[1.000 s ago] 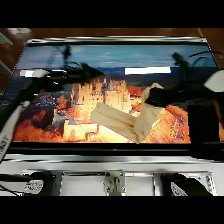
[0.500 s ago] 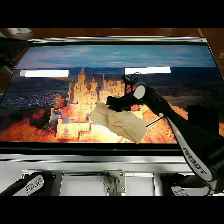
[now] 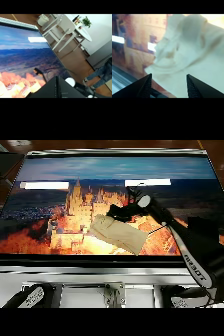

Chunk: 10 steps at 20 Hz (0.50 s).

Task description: Fold the shirts.

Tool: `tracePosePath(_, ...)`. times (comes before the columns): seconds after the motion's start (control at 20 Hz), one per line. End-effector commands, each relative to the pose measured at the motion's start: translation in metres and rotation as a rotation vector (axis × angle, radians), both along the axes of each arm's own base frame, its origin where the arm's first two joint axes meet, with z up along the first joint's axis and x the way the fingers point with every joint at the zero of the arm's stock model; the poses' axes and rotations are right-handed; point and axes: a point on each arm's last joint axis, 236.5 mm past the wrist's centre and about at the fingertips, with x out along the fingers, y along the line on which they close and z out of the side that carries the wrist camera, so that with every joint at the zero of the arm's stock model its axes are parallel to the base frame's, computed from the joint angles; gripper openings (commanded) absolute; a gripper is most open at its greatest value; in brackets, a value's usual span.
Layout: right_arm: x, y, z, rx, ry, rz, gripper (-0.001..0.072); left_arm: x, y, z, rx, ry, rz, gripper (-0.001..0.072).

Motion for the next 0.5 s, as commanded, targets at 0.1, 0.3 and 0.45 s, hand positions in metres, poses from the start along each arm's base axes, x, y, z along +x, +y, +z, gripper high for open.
tracePosePath(0.1,-0.087,-0.213,-0.014,-0.523,0.339,0.061,0.0554,0.004,0.006,-0.019,0.066,0.051,0.033,0.0032)
tracePosePath(0.3,-0.129,-0.202,-0.055,-0.307,0.39,-0.128,0.0672,0.005,0.007,-0.022,0.08,0.051,0.038,0.0031)
tracePosePath(0.45,-0.122,-0.159,-0.083,-0.074,0.339,-0.283,0.0672,0.008,0.011,-0.034,0.133,0.073,0.06,0.0032)
